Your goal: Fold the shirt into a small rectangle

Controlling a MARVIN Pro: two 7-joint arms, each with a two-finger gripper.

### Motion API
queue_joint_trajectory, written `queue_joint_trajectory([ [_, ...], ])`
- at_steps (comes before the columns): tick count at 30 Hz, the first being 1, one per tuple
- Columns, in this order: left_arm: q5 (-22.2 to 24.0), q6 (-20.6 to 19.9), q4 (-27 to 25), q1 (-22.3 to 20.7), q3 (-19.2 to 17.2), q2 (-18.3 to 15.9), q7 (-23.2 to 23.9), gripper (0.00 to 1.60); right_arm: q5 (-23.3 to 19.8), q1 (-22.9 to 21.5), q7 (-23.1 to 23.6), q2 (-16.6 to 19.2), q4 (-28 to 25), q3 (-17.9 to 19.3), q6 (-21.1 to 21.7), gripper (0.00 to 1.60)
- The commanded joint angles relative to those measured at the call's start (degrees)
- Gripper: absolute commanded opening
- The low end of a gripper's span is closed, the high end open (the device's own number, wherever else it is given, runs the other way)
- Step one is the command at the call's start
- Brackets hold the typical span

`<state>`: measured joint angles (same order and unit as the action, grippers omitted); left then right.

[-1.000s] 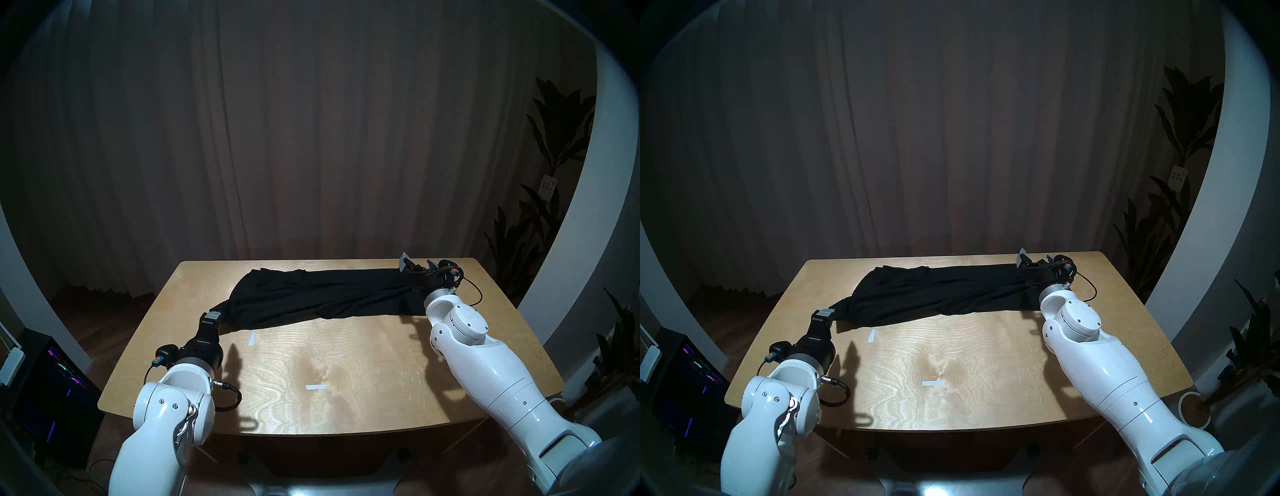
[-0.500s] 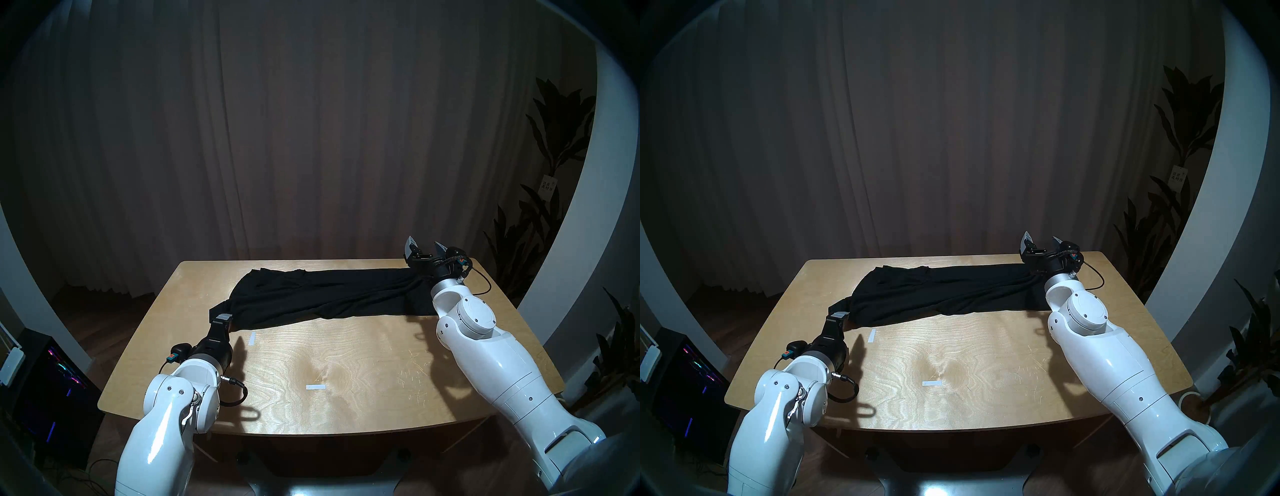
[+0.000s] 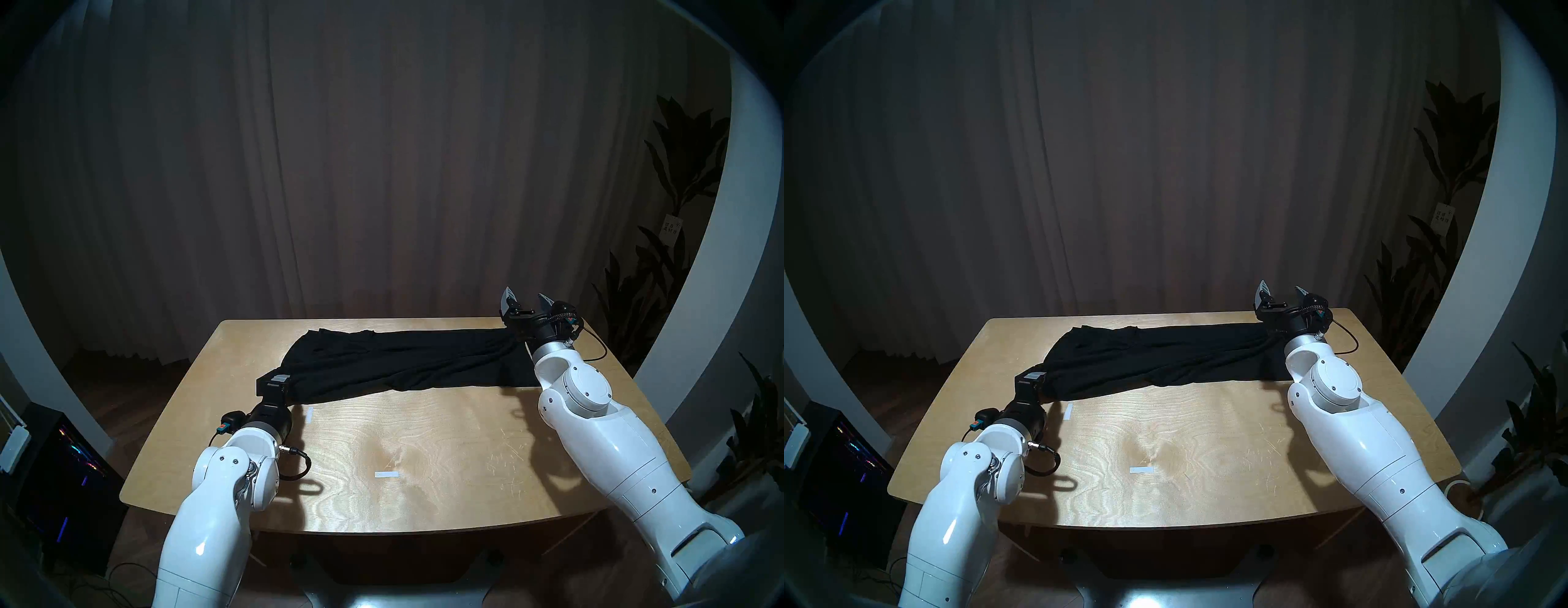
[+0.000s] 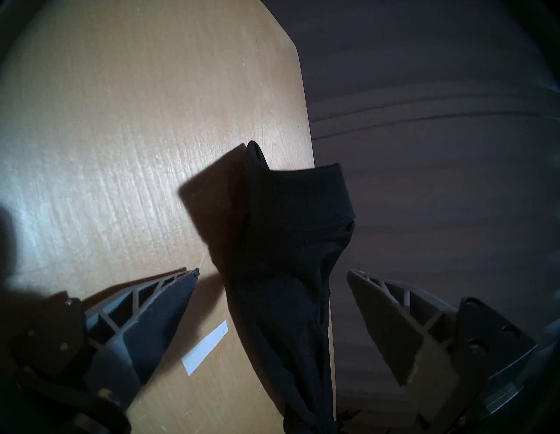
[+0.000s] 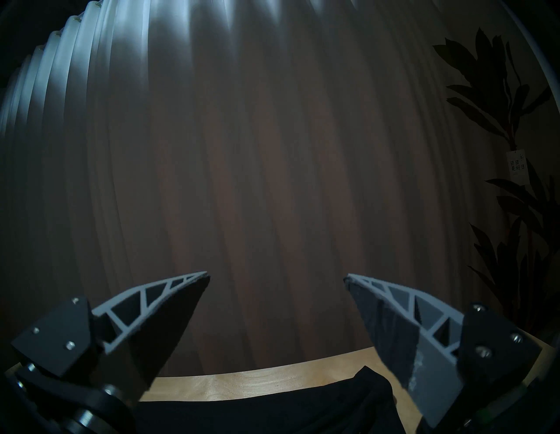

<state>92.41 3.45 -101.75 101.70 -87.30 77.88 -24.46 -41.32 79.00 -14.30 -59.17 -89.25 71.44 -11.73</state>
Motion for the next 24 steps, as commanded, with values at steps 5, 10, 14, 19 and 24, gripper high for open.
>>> queue_joint_trajectory([
  [5,-2.86,3.82,5.43,-8.98,0.24,1.83,3.29,1.60,0.18,1.76,-1.30,0.73,-3.31,0.85,-0.66,1.60],
  [10,-3.03,3.91,8.80,-10.85,0.11,1.66,4.07,1.60,0.31,2.86,-2.32,1.09,-4.66,1.20,-0.62,1.60],
  [14,-2.70,2.86,11.61,-12.48,0.50,1.57,4.56,1.60,0.44,3.43,-3.09,1.39,-5.73,1.48,-0.52,1.60],
  [19,-2.69,1.01,14.50,-14.31,1.28,1.01,5.32,1.60,0.84,4.01,-4.27,1.60,-6.86,1.73,-0.39,1.60],
  [24,-3.10,-0.74,15.67,-15.44,2.11,0.19,5.38,1.60,1.21,4.68,-5.31,1.65,-7.83,1.68,-0.32,1.60],
])
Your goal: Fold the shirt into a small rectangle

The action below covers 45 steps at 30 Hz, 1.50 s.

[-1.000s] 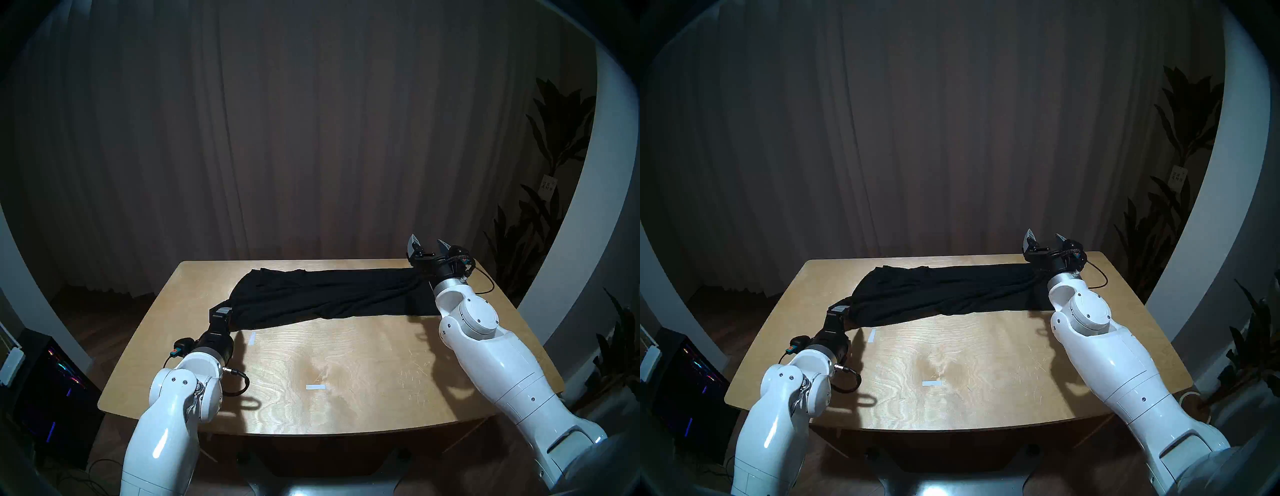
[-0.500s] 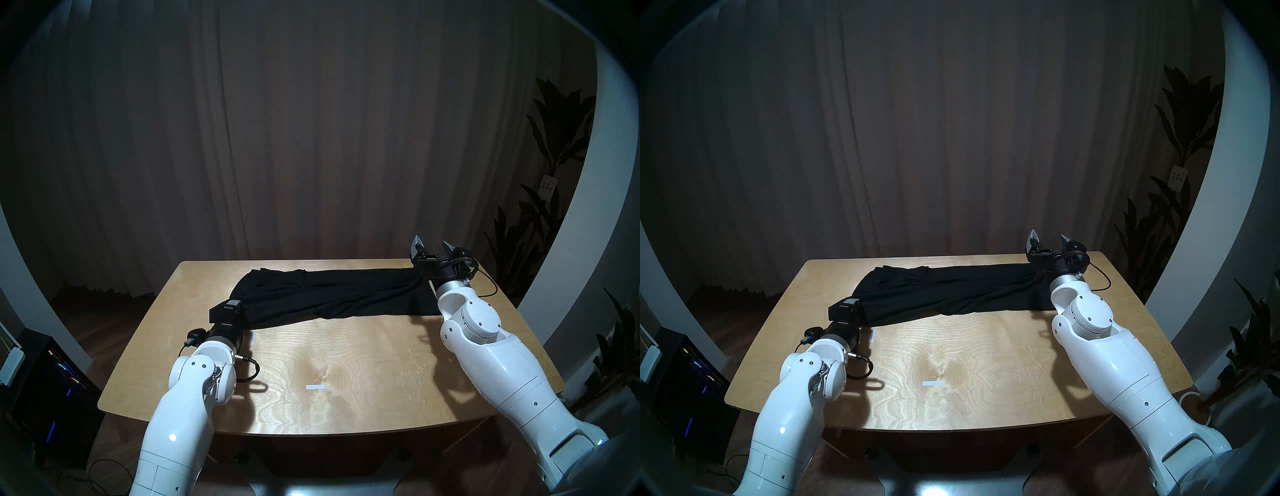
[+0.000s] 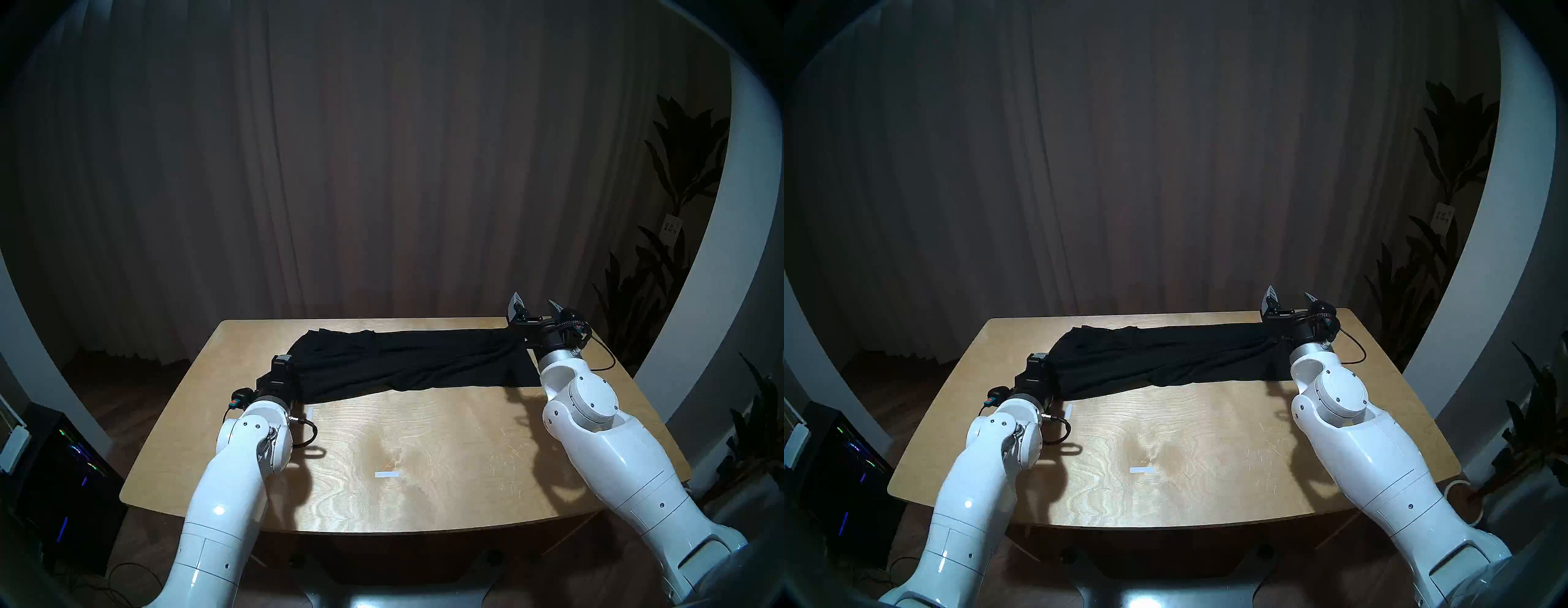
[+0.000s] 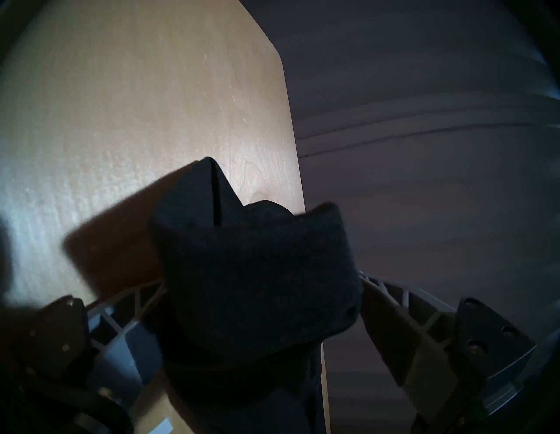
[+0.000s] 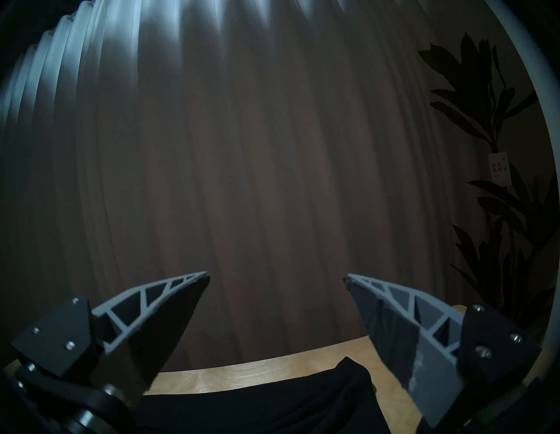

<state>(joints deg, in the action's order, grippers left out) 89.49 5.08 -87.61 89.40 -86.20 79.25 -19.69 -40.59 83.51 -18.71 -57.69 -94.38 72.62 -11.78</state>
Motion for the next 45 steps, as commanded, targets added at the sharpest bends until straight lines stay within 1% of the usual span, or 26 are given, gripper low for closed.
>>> queue_joint_trajectory([
  [1,-0.22,-2.55,1.75,-3.33,1.10,-1.23,0.74,1.60,0.53,0.36,-1.19,0.16,-2.97,0.51,-0.28,1.60],
  [9,-1.09,-3.72,5.55,-6.88,2.23,-1.47,0.63,1.60,1.06,1.70,-3.03,0.35,-4.54,0.67,-0.43,1.60],
  [12,-1.89,-3.93,6.90,-9.10,2.97,-1.43,-0.57,1.60,1.17,2.30,-3.65,0.46,-5.18,0.86,-0.60,1.60],
  [13,-2.35,-4.23,7.71,-10.70,3.50,-1.40,-2.15,1.60,1.22,2.66,-4.01,0.56,-5.62,0.95,-0.67,1.60],
  [15,-3.02,-4.54,8.77,-12.39,4.20,-1.42,-3.77,1.60,1.30,3.01,-4.39,0.61,-6.01,1.05,-0.79,1.60],
  [16,-3.63,-4.93,8.30,-12.44,4.26,-1.32,-5.02,1.60,1.31,3.19,-4.56,0.65,-6.23,1.13,-0.87,1.60],
  [18,-4.28,-5.36,9.60,-14.34,5.30,-1.36,-6.74,1.60,1.32,3.59,-4.95,0.75,-6.70,1.35,-0.99,1.60],
  [22,-6.34,-6.43,10.83,-16.42,7.15,-1.20,-10.03,1.60,1.31,4.35,-5.68,1.03,-7.56,1.91,-1.26,1.60],
  [23,-6.49,-6.61,12.05,-17.62,7.81,-1.09,-10.81,1.60,1.29,4.59,-5.90,1.13,-7.81,2.08,-1.32,1.60],
  [26,-7.88,-7.10,13.31,-18.91,8.89,-0.56,-13.29,1.60,1.16,5.21,-6.31,1.42,-8.32,2.59,-1.47,1.60],
  [27,-8.00,-7.28,14.46,-20.01,9.49,-0.41,-14.35,1.60,1.13,5.47,-6.47,1.53,-8.53,2.77,-1.53,1.60],
  [28,-8.00,-7.28,14.46,-20.01,9.49,-0.41,-14.35,1.60,1.13,5.47,-6.47,1.53,-8.53,2.77,-1.53,1.60],
  [30,-9.64,-7.67,16.16,-21.64,11.04,-0.07,-15.95,1.60,1.04,6.11,-6.86,1.81,-8.89,3.32,-1.79,1.60],
  [37,-12.32,-7.84,21.12,-25.12,13.47,1.24,-17.89,1.60,0.41,7.32,-7.08,2.40,-9.53,4.58,-2.32,1.60],
  [41,-12.76,-7.78,23.45,-26.28,13.77,1.73,-18.15,1.60,-0.23,7.71,-6.93,2.62,-9.81,5.14,-2.62,1.60],
  [45,-13.04,-8.05,24.60,-26.83,13.95,1.83,-18.48,1.60,-0.81,7.85,-6.70,2.80,-9.85,5.40,-2.91,1.60],
])
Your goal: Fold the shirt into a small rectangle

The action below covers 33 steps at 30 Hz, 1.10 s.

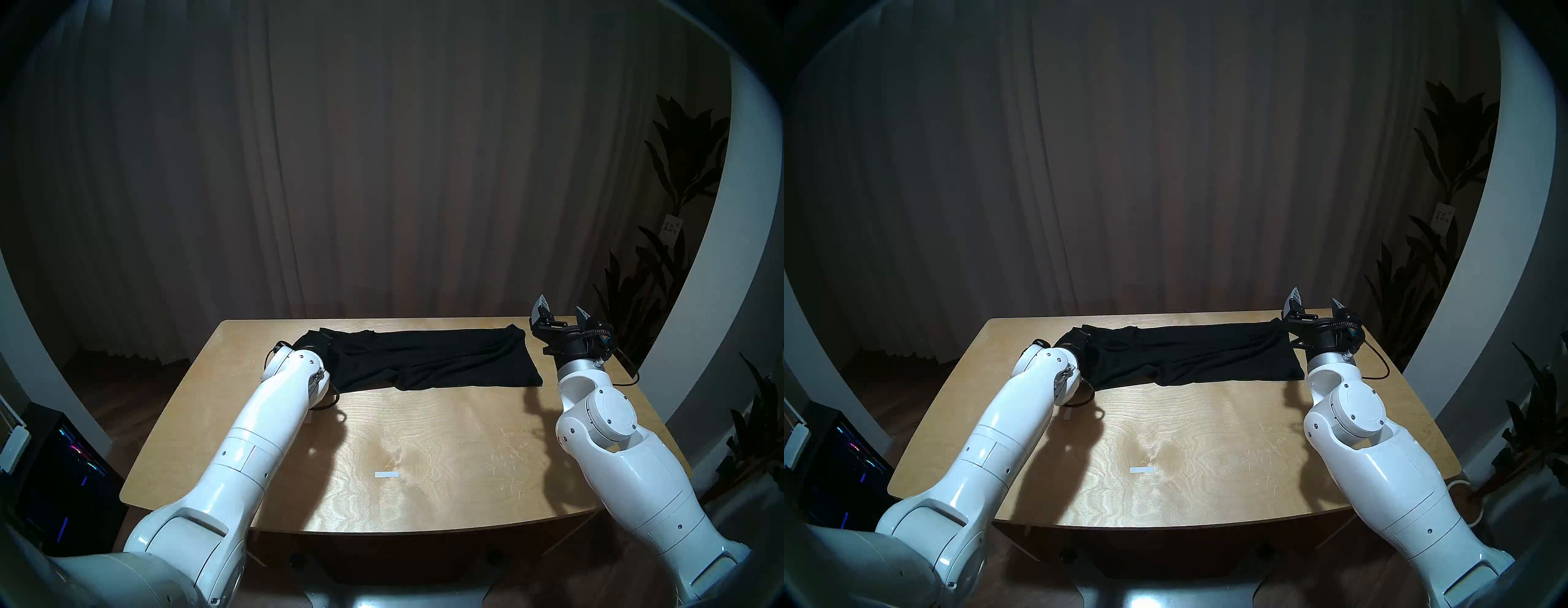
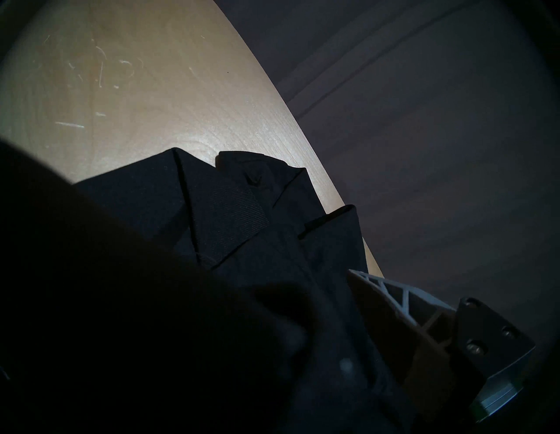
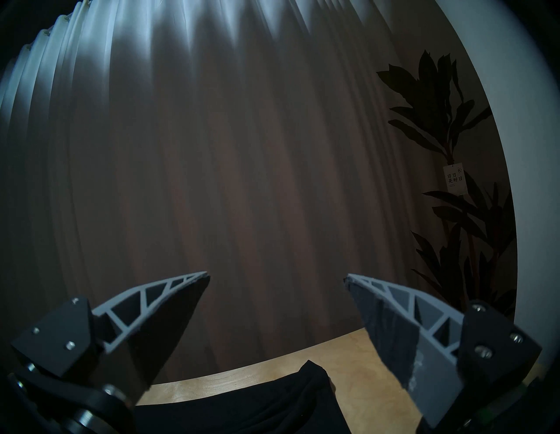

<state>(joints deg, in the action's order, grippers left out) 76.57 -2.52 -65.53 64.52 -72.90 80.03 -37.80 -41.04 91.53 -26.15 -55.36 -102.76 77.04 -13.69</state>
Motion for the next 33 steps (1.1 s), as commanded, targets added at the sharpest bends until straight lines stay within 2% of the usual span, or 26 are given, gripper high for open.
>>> queue_joint_trajectory([
  [1,-0.37,-0.48,2.72,-2.10,0.76,1.08,-0.67,1.60,-0.59,-0.16,0.87,0.48,-1.44,1.05,-1.09,1.60],
  [9,-0.37,-0.96,0.28,-1.39,0.49,1.16,-2.82,1.60,-1.39,-0.22,1.06,0.41,-1.23,1.25,-1.33,1.60],
  [11,0.12,-0.97,0.47,-1.66,-0.02,1.68,-4.65,1.60,-1.49,-0.24,1.06,0.39,-1.16,1.28,-1.37,1.60],
  [12,-0.60,-0.47,0.72,-1.68,0.42,1.66,-4.53,1.56,-1.55,-0.30,1.06,0.38,-0.96,1.31,-1.53,1.60],
  [13,-0.29,-0.75,0.82,-1.75,0.31,1.80,-5.01,0.65,-1.60,-0.33,1.10,0.39,-0.88,1.33,-1.58,1.60],
  [14,-0.29,-0.75,0.82,-1.75,0.31,1.80,-5.01,0.65,-1.60,-0.33,1.10,0.39,-0.88,1.33,-1.58,1.60],
  [15,0.32,-1.03,0.79,-1.57,0.06,1.83,-4.39,0.43,-1.66,-0.34,1.12,0.44,-0.79,1.38,-1.64,1.60],
  [16,0.35,-0.94,0.81,-1.47,0.24,1.85,-4.36,0.00,-1.75,-0.34,1.17,0.52,-0.65,1.46,-1.71,1.60],
  [22,0.09,-0.38,1.83,-2.23,0.81,2.05,-3.82,0.00,-1.98,-0.52,1.40,0.68,-0.29,1.54,-1.75,1.60],
  [29,-2.94,2.57,-4.77,-2.47,1.90,1.07,-4.03,0.00,-2.22,-0.81,1.57,0.62,0.42,1.48,-1.55,1.60],
  [33,-4.40,3.06,-5.79,-3.76,2.81,1.01,-4.04,0.00,-2.32,-0.82,1.63,0.55,0.56,1.46,-1.55,1.60],
])
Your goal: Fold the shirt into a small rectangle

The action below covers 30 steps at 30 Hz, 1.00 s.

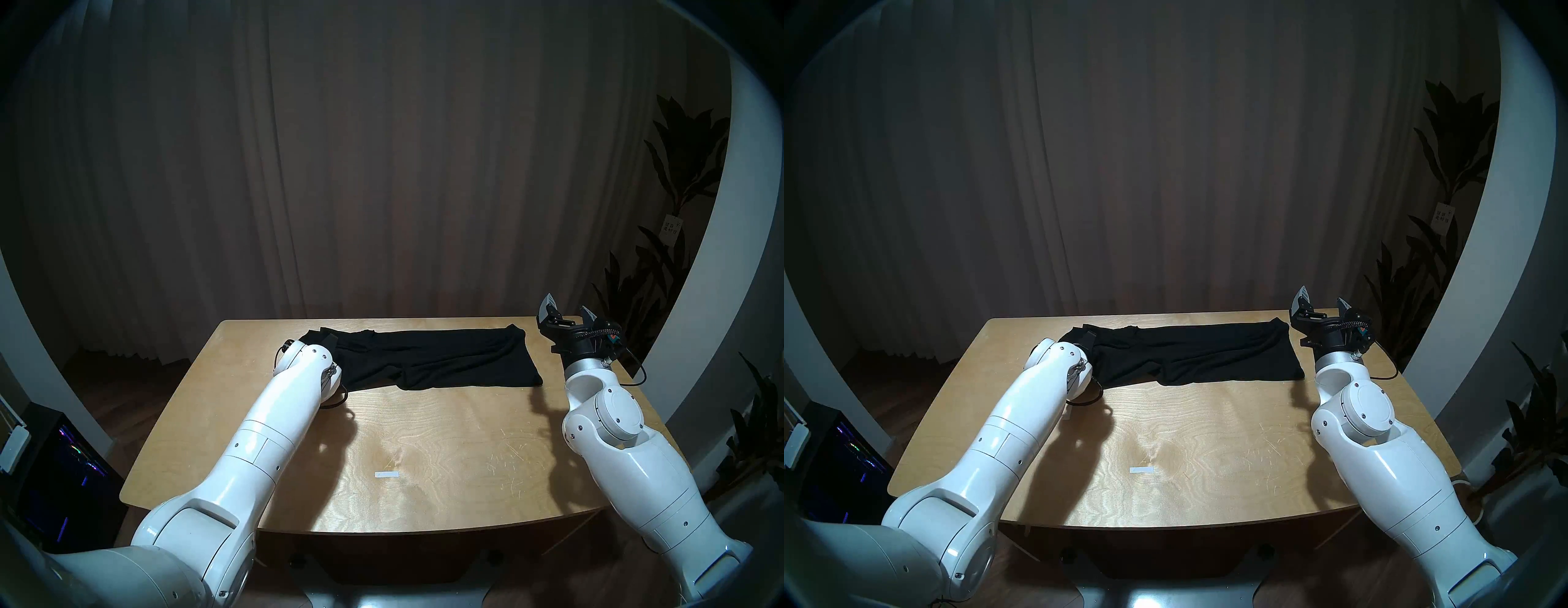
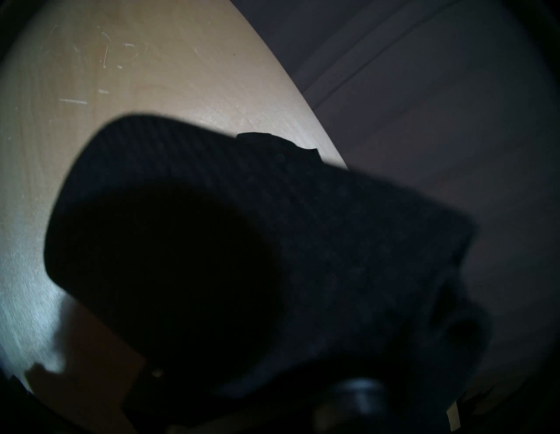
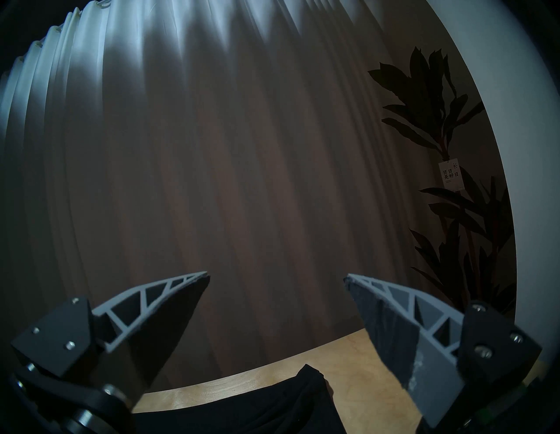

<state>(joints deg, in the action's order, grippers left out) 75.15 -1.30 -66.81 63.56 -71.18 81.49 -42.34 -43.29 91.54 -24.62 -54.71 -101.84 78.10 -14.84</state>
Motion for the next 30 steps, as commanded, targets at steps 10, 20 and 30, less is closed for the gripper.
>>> queue_joint_trajectory([
  [10,-7.29,1.20,-0.60,-8.46,3.42,2.42,1.17,0.00,-0.70,0.09,0.01,-0.23,0.11,0.84,-0.87,1.60],
  [20,-10.45,-0.46,3.34,-13.64,7.91,8.13,2.30,0.00,-2.02,2.16,-0.68,0.04,0.42,2.44,-1.75,1.60],
  [30,-12.60,-2.20,8.50,-17.67,10.95,13.11,2.83,0.00,-3.15,4.78,-1.93,0.33,0.05,4.12,-2.91,1.60],
])
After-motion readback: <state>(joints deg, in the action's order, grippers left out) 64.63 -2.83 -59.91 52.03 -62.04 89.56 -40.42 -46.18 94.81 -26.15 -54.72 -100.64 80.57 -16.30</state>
